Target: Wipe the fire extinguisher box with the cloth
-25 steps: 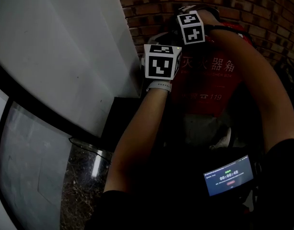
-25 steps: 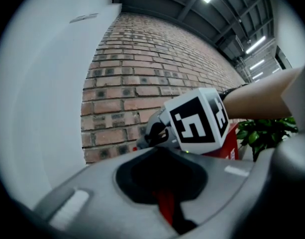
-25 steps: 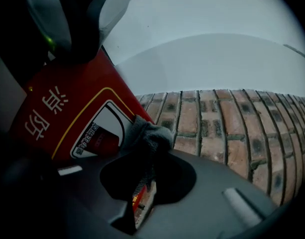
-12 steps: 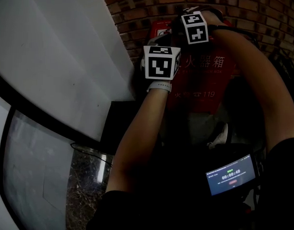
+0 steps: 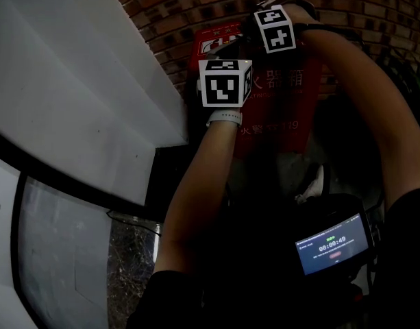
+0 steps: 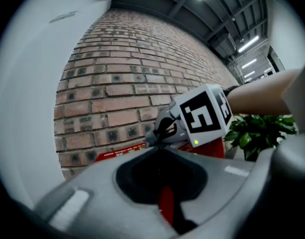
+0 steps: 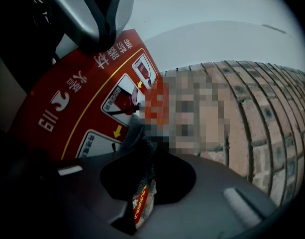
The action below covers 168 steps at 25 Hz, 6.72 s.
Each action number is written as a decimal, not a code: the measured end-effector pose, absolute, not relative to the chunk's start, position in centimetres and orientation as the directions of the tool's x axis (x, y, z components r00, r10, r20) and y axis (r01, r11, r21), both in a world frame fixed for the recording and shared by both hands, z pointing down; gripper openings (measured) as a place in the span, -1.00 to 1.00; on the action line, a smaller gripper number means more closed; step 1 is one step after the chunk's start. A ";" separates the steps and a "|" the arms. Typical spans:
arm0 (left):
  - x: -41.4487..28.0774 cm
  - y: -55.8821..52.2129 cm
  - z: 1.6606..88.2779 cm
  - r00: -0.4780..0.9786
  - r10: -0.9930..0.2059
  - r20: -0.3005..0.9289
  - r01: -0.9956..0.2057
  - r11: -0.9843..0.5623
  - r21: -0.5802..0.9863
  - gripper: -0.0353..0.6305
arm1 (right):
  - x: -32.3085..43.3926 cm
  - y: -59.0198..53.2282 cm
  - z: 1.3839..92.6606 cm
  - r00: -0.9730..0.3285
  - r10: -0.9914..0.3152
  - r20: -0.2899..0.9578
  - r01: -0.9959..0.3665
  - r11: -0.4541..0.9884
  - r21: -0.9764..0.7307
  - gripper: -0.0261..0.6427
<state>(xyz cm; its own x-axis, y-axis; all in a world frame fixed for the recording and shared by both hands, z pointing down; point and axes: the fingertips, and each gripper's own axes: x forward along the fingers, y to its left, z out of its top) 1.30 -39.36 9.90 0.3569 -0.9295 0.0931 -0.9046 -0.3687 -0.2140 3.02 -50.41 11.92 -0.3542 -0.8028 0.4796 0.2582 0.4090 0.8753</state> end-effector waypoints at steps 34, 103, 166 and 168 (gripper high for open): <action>7.6 -39.6 10.3 0.376 -0.917 0.133 -0.870 -0.399 -0.291 -0.88 | 18.8 -51.7 11.3 -0.155 -0.877 0.454 0.219 0.417 0.882 -0.83; -0.8 -37.3 10.9 0.368 -0.928 0.055 -0.909 -0.372 -0.189 -0.88 | -0.3 -46.8 12.0 -0.383 -0.778 0.498 0.268 0.422 0.866 -0.83; -6.6 -34.2 9.0 0.249 -0.967 0.047 -0.950 -0.253 -0.184 -0.88 | -2.6 -41.7 7.5 -0.447 -0.795 0.411 0.225 0.345 0.911 -0.83; -7.9 -34.2 9.2 0.244 -0.969 0.045 -0.952 -0.248 -0.180 -0.88 | -4.9 -41.5 7.7 -0.460 -0.785 0.415 0.231 0.345 0.910 -0.83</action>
